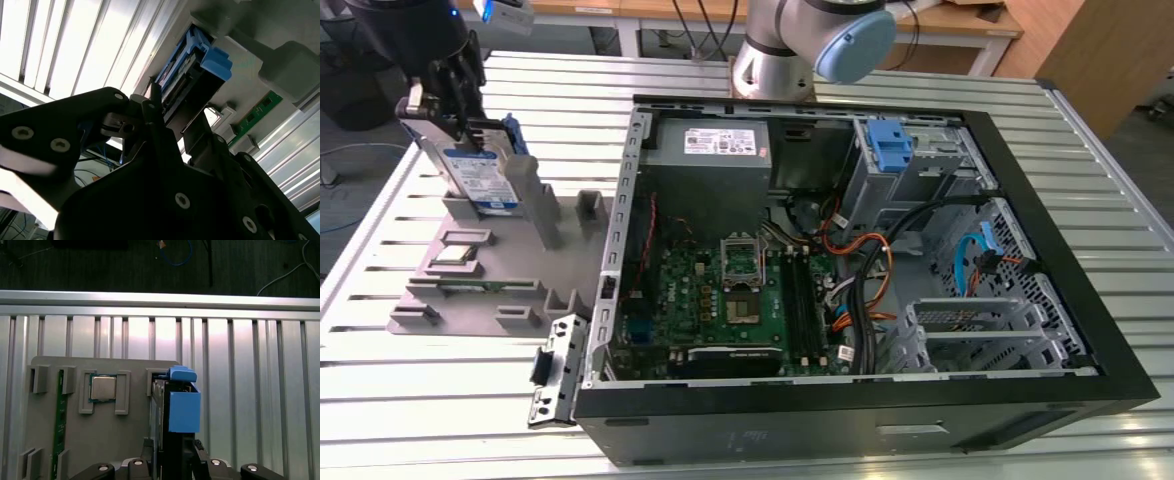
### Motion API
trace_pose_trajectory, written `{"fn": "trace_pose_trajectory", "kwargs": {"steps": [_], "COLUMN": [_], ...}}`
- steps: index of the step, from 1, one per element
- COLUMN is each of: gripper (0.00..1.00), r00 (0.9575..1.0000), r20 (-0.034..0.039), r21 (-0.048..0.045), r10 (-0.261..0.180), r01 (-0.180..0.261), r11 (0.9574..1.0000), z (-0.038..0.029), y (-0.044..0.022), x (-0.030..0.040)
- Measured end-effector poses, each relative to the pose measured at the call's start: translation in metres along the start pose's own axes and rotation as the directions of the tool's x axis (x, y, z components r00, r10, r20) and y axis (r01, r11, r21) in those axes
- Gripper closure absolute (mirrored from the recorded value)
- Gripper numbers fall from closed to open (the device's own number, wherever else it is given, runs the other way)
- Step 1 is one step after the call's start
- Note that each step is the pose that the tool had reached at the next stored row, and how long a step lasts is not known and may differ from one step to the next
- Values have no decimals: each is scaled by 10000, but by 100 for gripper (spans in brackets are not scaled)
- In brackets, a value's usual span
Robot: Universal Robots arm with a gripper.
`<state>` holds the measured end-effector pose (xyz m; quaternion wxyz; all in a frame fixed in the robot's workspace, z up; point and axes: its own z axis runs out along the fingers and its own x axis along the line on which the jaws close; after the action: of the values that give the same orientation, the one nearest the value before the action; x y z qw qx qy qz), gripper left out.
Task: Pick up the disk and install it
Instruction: 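Pick up the disk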
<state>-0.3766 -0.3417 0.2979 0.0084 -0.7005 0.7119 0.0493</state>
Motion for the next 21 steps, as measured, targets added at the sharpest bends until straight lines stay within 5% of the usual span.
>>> {"fn": "trace_pose_trajectory", "kwargs": {"steps": [2, 21], "gripper": [61, 65], "r00": [10000, 10000], "r20": [0, 0], "r21": [0, 0], "r10": [0, 0], "r01": [0, 0], "r11": [10000, 10000], "z": [0, 0], "y": [0, 0], "x": [0, 2]}}
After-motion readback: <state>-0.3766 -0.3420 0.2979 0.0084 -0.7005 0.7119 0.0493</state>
